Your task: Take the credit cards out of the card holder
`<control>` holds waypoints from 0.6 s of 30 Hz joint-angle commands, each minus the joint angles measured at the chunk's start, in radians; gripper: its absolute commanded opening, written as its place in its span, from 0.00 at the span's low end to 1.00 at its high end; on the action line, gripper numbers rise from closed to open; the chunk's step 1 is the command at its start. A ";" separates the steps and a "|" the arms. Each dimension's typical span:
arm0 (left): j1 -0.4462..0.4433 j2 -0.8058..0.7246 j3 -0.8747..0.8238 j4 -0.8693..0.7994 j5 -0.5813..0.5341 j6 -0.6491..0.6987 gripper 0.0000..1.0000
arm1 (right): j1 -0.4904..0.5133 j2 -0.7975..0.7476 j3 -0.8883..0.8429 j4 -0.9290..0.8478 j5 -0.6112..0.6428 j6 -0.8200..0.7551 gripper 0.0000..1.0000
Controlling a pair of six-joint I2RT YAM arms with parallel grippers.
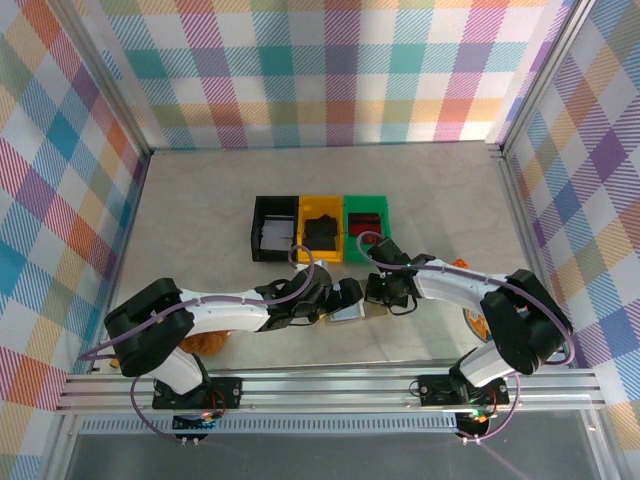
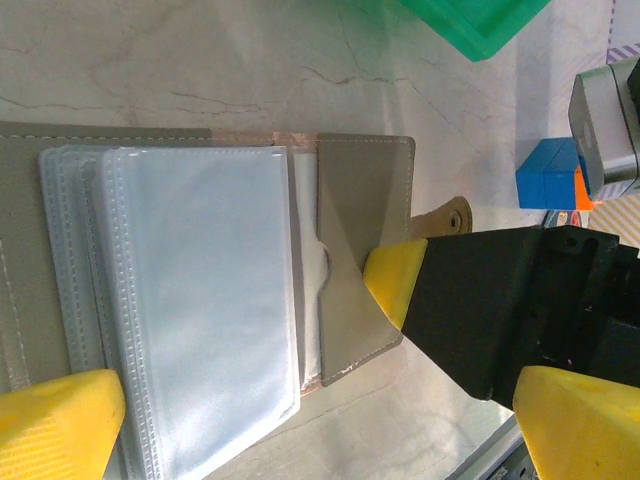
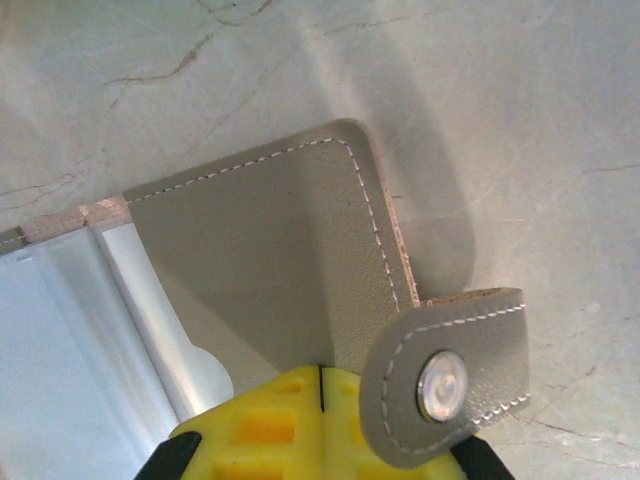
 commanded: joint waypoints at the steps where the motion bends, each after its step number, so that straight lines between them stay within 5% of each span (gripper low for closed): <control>1: -0.014 0.020 0.029 0.011 0.010 0.013 1.00 | 0.007 0.004 -0.034 -0.048 -0.036 0.018 0.00; 18: -0.017 0.007 0.023 -0.034 -0.008 0.023 1.00 | 0.007 -0.003 -0.038 -0.047 -0.031 0.018 0.00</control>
